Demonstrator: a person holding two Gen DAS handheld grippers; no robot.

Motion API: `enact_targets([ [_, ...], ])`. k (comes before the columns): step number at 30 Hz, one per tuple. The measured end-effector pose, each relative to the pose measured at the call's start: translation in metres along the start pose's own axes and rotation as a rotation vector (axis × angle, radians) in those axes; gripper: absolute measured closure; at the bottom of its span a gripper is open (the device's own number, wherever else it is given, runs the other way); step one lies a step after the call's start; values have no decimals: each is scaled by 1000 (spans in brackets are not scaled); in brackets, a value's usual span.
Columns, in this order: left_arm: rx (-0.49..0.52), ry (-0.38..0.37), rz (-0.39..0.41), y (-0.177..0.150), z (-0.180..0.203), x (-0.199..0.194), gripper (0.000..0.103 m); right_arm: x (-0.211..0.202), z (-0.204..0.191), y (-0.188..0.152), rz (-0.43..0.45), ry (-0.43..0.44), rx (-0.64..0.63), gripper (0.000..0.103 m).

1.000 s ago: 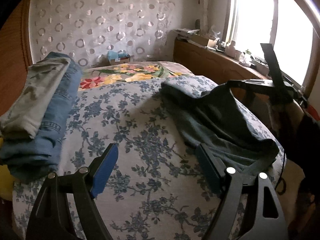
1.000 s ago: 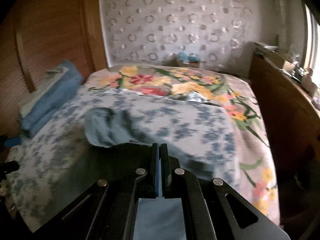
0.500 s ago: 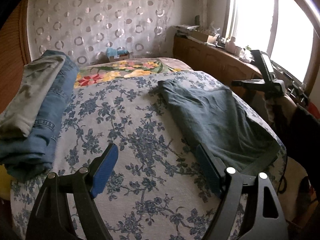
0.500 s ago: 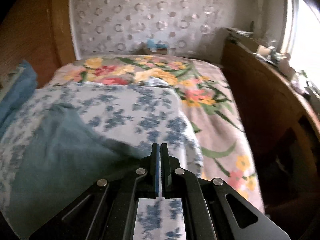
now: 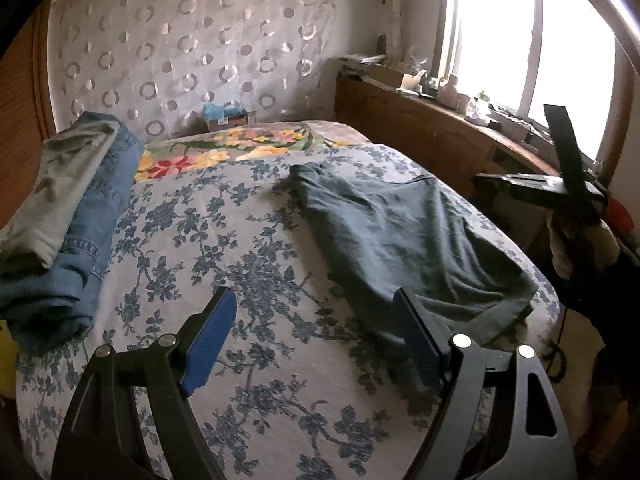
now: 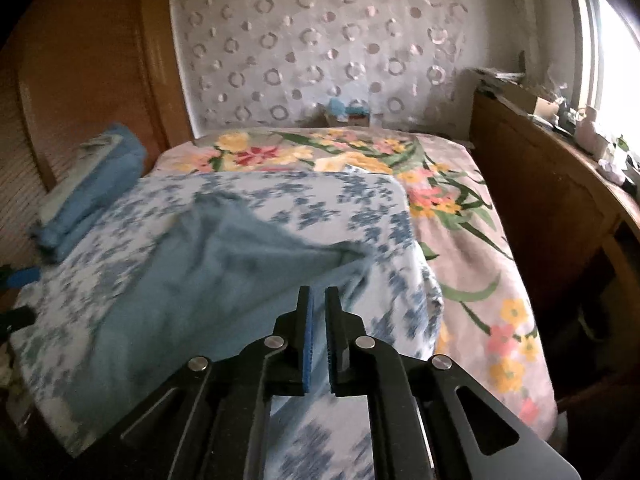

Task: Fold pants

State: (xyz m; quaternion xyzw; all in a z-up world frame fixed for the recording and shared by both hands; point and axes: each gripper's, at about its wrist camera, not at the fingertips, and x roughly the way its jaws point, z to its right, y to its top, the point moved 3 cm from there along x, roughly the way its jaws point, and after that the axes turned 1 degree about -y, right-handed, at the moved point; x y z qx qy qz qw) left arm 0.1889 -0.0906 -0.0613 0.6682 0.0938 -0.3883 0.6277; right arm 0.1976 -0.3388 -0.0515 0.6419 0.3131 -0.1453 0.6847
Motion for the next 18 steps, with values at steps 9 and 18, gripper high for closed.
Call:
enact_targets([
  [9, 19, -5, 35, -3, 21, -25, 22, -68, -12, -45, 42, 49, -1, 85],
  [18, 22, 7, 50, -11, 31, -40, 22, -91, -7, -70, 51, 38, -1, 57],
])
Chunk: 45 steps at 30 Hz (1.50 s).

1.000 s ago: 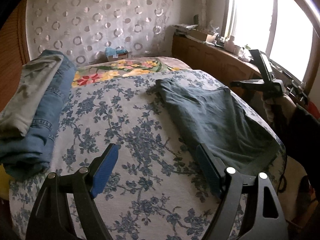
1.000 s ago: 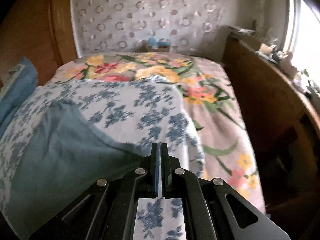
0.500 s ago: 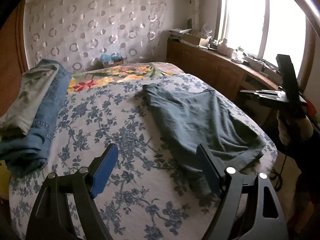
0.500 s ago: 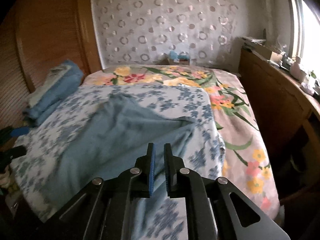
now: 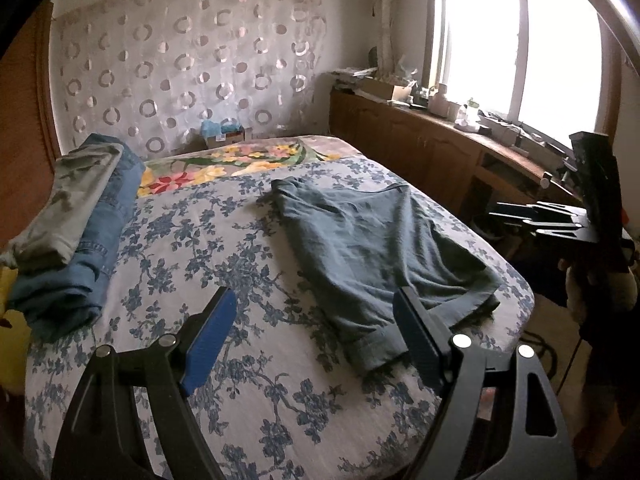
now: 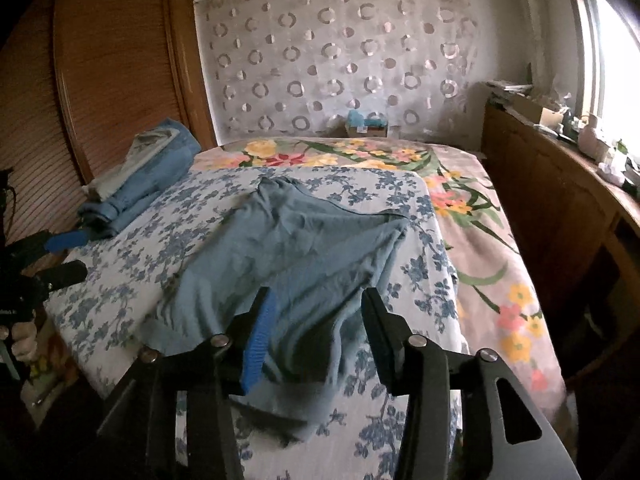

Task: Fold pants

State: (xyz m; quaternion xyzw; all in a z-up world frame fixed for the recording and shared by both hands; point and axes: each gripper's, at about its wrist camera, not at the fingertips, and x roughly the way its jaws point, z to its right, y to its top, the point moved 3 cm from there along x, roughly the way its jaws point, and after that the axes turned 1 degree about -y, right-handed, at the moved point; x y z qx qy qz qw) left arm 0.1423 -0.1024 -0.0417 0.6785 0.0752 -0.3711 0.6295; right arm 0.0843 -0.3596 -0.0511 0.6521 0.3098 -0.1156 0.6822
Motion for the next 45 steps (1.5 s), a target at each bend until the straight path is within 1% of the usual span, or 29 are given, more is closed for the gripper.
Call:
enact_targets([
  [4, 1, 4, -11, -5, 4, 1, 22, -9, 3, -10, -10, -5, 41, 57],
  [8, -11, -5, -27, -13, 6, 7, 22, -9, 3, -24, -41, -19, 55, 57],
  [10, -17, -5, -48, -17, 7, 13, 22, -6, 1, -27, -59, -13, 65, 57],
  [15, -26, -14, -89, -29, 8, 30, 22, 6, 12, -37, -96, 7, 116, 57],
  [19, -26, -34, -116, -34, 11, 41, 22, 14, 20, -41, -116, 22, 151, 57],
  [20, -25, -37, -121, -34, 12, 44, 25, 15, 17, -41, -115, 27, 154, 57],
  [21, -23, -40, -130, -36, 13, 47, 27, 15, 16, -41, -114, 35, 154, 61],
  [22, -26, -41, -137, -37, 13, 49, 31, 14, 14, -40, -113, 45, 151, 65],
  [23, -34, -41, -144, -38, 13, 52, 37, 14, 12, -40, -114, 48, 146, 67],
  [24, -43, -45, -151, -39, 13, 54, 39, 15, 10, -41, -115, 53, 142, 70],
  [27, -48, -66, -169, -43, 17, 60, 41, 19, 10, -42, -122, 58, 142, 77],
  [31, -64, -103, -191, -45, 22, 67, 44, 18, 10, -43, -108, 77, 151, 91],
  [33, -70, -128, -203, -46, 26, 70, 44, 18, 6, -43, -93, 88, 153, 94],
  [36, -69, -137, -215, -47, 31, 73, 44, 11, 1, -43, -70, 95, 150, 95],
  [38, -64, -136, -220, -47, 33, 74, 44, 6, -2, -42, -57, 106, 150, 95],
  [40, -55, -119, -228, -47, 35, 77, 45, 2, -6, -41, -46, 107, 145, 95],
  [42, -57, -107, -226, -46, 34, 79, 51, 1, -7, -43, -44, 101, 143, 95],
  [44, -64, -104, -224, -46, 31, 80, 64, 2, -9, -45, -52, 94, 145, 95],
  [45, -68, -113, -224, -46, 30, 79, 68, 4, -10, -47, -59, 87, 142, 95],
])
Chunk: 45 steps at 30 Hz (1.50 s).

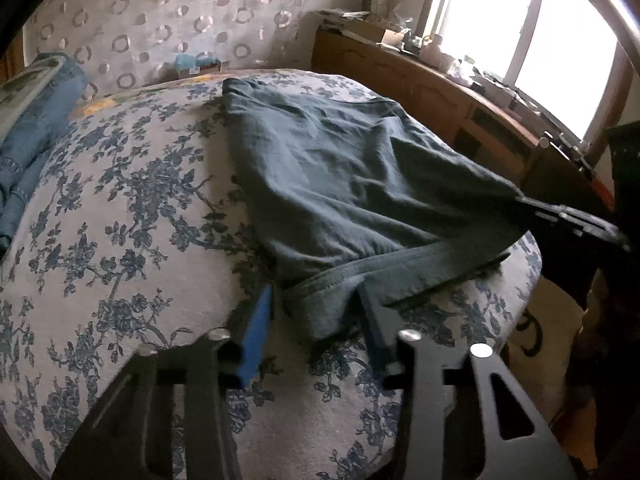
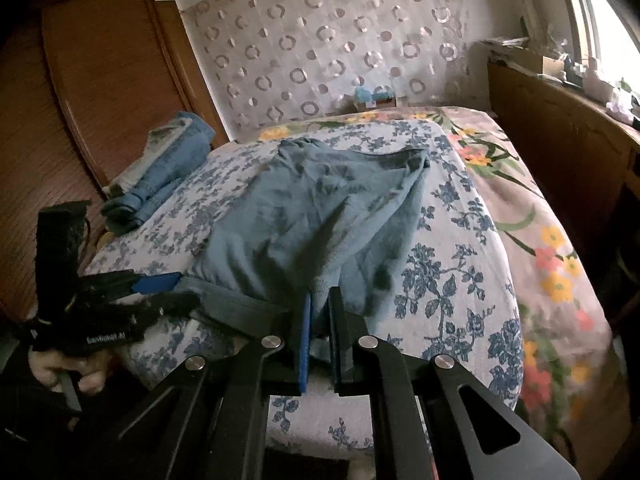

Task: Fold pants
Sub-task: 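Grasp the folded hem edge with the right tool while the left tool grasps beside it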

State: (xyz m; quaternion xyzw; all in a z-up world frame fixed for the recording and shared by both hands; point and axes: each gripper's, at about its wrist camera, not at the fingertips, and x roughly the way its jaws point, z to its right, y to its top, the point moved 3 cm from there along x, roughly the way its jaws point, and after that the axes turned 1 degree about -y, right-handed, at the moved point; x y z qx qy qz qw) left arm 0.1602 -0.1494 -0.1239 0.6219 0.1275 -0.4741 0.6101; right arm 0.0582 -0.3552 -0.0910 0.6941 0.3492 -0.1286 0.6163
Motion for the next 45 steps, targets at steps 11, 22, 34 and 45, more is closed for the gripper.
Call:
enact_targets([
  [11, 25, -2, 11, -3, 4, -14, 84, 4, -11, -11, -32, -95, -54, 95],
  [22, 13, 4, -11, -8, 2, -5, 73, 1, -11, -19, -16, -185, -68, 78],
  [34, 14, -12, 1, -8, 8, -4, 59, 16, 3, -15, -38, -140, 4, 69],
  [45, -32, -7, 37, -1, -4, -12, 59, 17, 9, -17, -27, -121, 19, 69],
])
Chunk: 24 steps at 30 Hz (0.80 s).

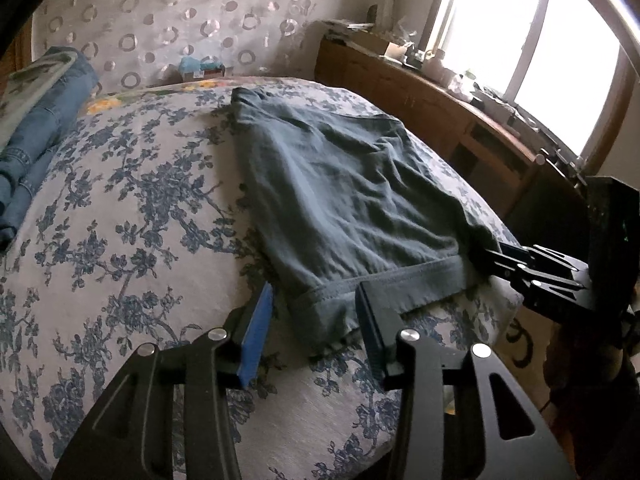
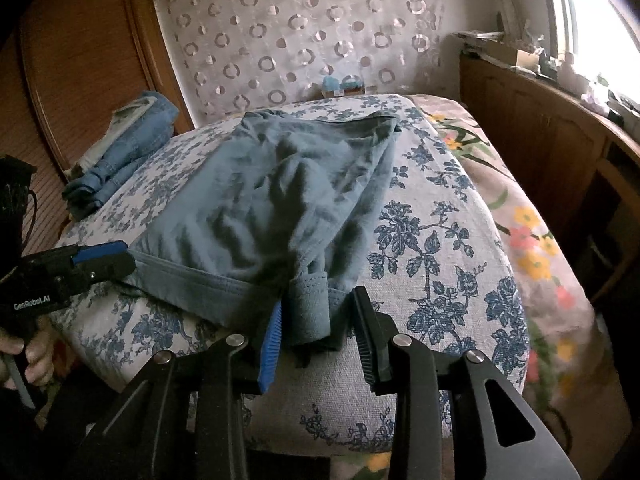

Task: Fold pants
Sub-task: 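Grasp the folded hem edge with the right tool while the left tool grasps beside it, then lift the gripped hem edge with both tools, raising the grey-blue shorts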

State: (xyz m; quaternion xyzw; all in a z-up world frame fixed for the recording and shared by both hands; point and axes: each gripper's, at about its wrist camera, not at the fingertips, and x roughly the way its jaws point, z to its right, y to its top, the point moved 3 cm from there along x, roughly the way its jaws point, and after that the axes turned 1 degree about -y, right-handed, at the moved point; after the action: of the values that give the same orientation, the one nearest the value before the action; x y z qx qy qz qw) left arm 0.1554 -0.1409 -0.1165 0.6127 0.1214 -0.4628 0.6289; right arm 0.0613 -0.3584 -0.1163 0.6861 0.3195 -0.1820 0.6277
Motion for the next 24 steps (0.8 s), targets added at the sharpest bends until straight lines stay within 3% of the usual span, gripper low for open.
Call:
enact_targets([
  [6, 30, 45, -22, -3, 1, 10, 59, -1, 0, -1, 2, 33, 17, 69],
  [12, 48, 49, -14, -3, 3, 11, 59, -1, -1, -1, 10, 76, 28, 86],
  [17, 29, 20, -15, -2, -2, 10, 60, -2, -2, -5, 28, 84, 44, 87],
  [18, 32, 23, -16, -2, -1, 9, 62, -2, -4, -5, 29, 85, 45, 87],
  [20, 33, 5, -29, -3, 2, 9, 79, -2, -5, -5, 32, 91, 46, 87],
  [24, 58, 5, -24, -4, 8, 9, 87, -3, -5, -4, 37, 101, 55, 87],
])
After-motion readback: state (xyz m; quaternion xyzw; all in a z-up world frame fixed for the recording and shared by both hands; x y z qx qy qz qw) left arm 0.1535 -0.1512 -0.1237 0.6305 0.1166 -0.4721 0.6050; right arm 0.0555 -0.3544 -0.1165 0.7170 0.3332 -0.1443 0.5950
